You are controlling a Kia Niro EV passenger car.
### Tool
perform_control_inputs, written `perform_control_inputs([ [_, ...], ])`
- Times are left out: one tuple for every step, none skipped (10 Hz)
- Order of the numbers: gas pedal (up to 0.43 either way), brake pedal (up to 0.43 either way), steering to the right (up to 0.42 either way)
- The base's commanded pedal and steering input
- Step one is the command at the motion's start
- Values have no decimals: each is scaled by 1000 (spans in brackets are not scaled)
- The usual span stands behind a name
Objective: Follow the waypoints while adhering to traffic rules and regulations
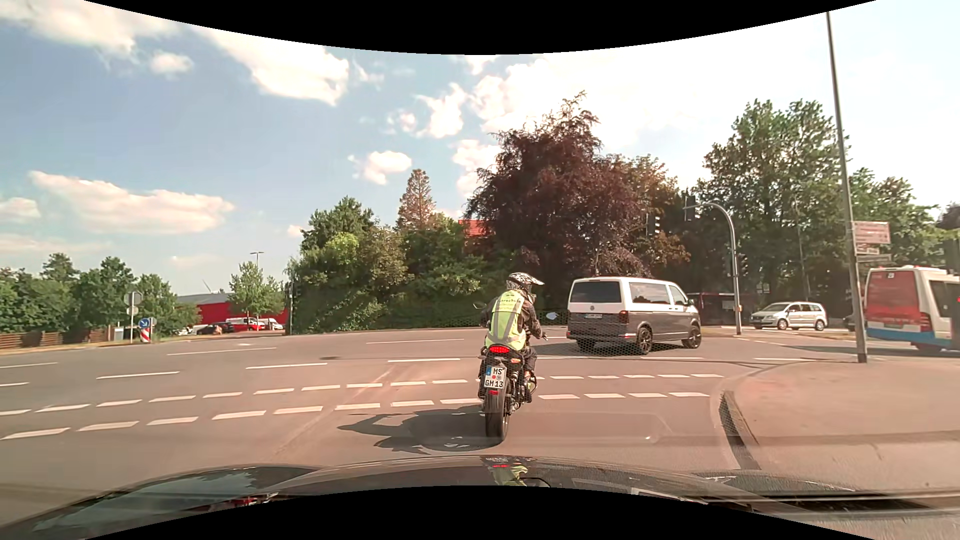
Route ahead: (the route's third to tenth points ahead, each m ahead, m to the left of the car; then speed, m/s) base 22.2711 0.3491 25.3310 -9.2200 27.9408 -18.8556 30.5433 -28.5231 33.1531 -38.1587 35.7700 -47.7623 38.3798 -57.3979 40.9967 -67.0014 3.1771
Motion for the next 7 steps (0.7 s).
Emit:
perform_control_inputs([
  [130,0,-1],
  [138,0,4],
  [138,0,17],
  [138,0,31],
  [138,0,48],
  [138,0,69],
  [130,0,85],
])
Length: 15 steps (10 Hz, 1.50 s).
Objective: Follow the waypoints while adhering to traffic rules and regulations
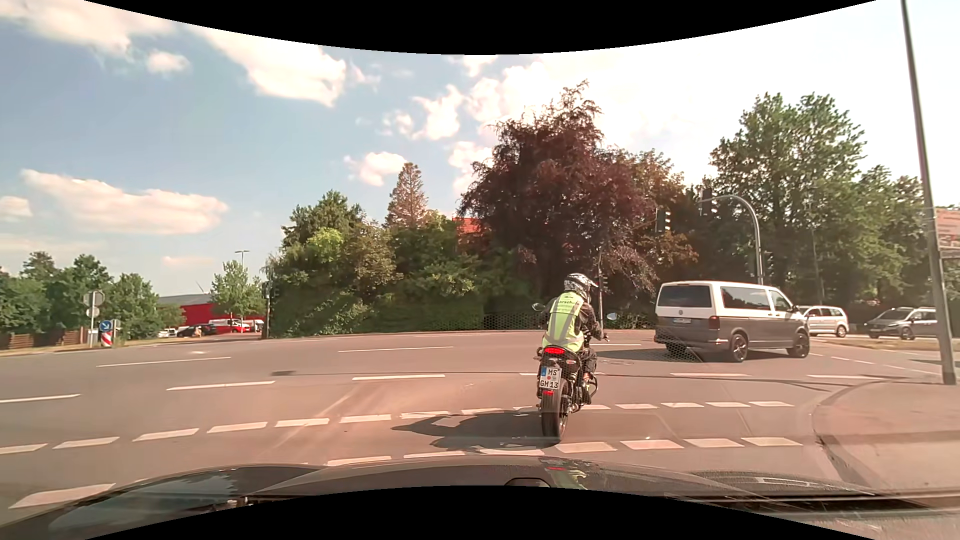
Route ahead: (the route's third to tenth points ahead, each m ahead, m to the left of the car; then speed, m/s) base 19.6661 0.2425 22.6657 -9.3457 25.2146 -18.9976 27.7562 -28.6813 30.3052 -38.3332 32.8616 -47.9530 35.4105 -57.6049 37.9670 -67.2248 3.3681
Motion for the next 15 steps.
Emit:
perform_control_inputs([
  [130,0,109],
  [130,0,127],
  [130,0,150],
  [130,0,171],
  [130,0,185],
  [130,0,202],
  [130,0,217],
  [130,0,230],
  [118,0,247],
  [110,0,265],
  [98,0,281],
  [98,0,297],
  [98,0,314],
  [98,0,323],
  [98,0,331],
])
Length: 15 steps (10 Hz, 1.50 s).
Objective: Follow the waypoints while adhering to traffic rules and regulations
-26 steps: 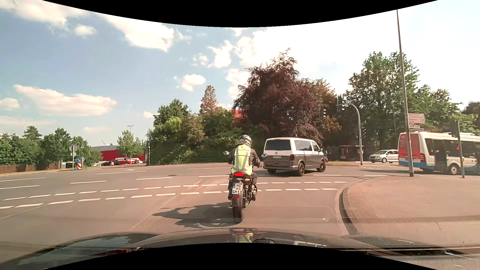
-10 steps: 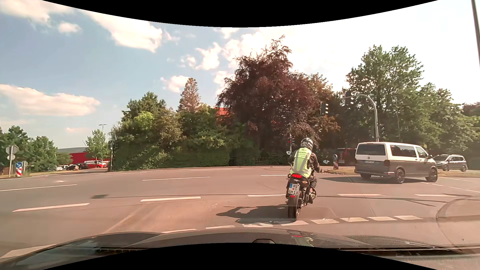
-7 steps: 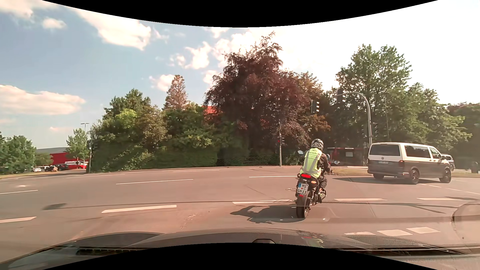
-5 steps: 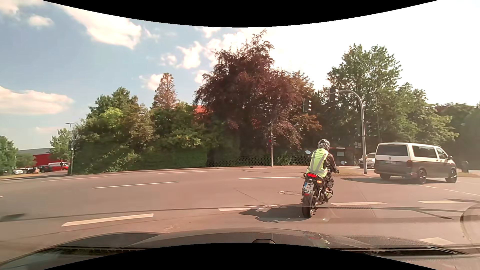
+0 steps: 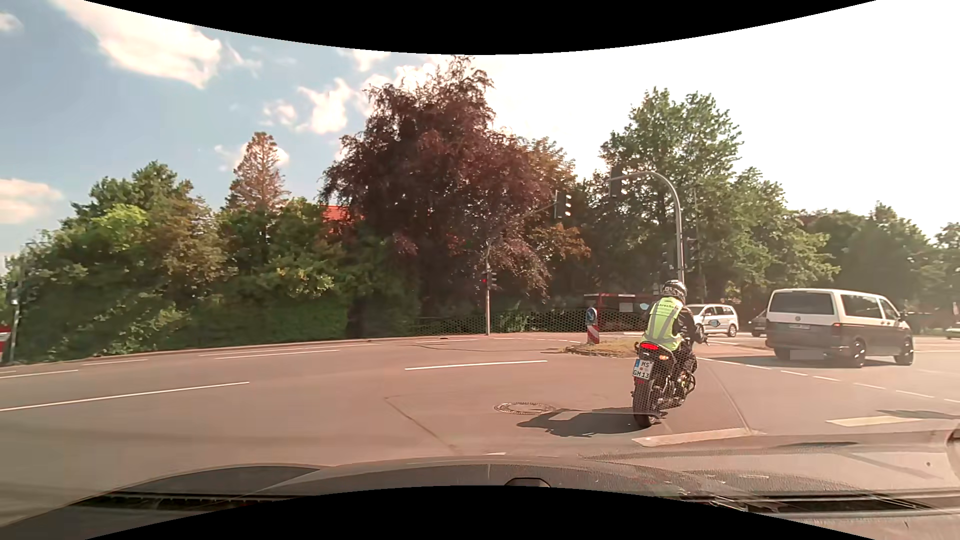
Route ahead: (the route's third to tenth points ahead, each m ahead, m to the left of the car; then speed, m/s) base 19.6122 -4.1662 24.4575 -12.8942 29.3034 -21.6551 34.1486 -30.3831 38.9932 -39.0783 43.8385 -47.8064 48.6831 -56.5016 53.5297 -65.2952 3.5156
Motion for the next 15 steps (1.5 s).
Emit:
perform_control_inputs([
  [110,0,336],
  [110,0,337],
  [110,0,338],
  [110,0,337],
  [110,0,335],
  [118,0,334],
  [150,0,334],
  [150,0,334],
  [150,0,334],
  [150,0,334],
  [150,0,334],
  [150,0,334],
  [157,0,334],
  [169,0,334],
  [189,0,334],
])
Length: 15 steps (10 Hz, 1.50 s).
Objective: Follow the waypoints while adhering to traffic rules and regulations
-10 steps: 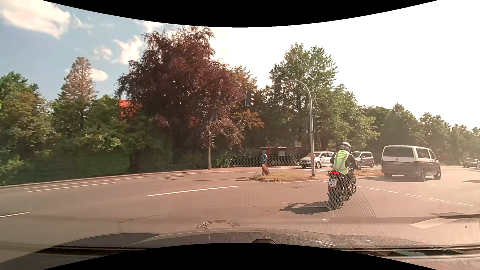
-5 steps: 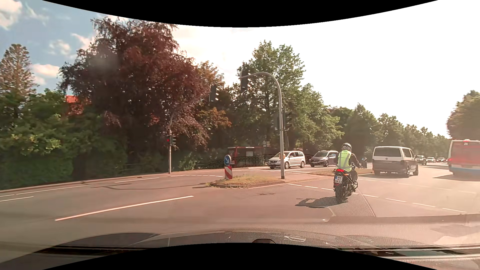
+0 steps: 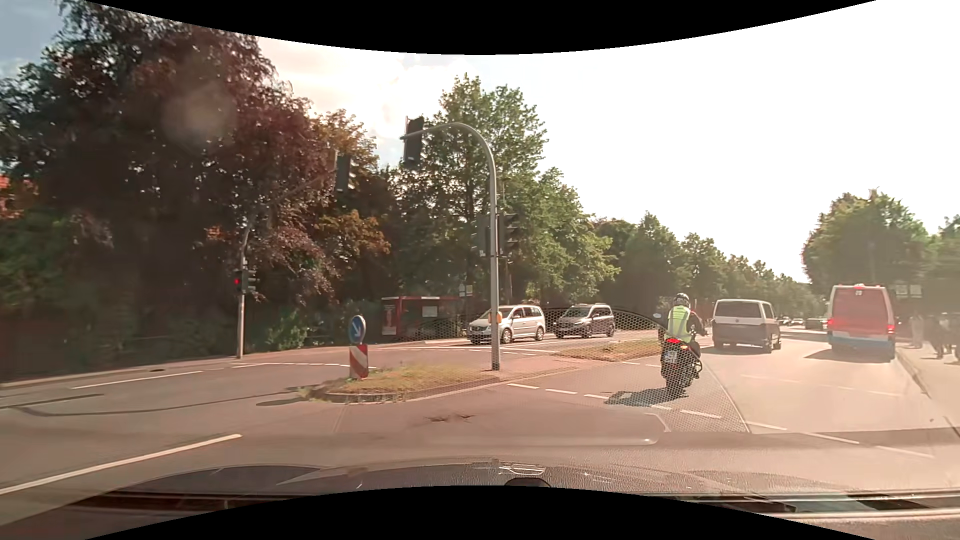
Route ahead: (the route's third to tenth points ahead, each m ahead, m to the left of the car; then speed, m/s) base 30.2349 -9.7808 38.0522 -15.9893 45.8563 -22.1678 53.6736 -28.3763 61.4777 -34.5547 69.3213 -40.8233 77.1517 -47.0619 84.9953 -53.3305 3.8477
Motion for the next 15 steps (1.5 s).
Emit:
perform_control_inputs([
  [189,0,334],
  [189,0,332],
  [189,0,324],
  [197,0,307],
  [197,0,296],
  [209,0,287],
  [209,0,285],
  [209,0,280],
  [220,0,269],
  [240,0,254],
  [240,0,239],
  [240,0,224],
  [240,0,215],
  [248,0,206],
  [248,0,197],
])
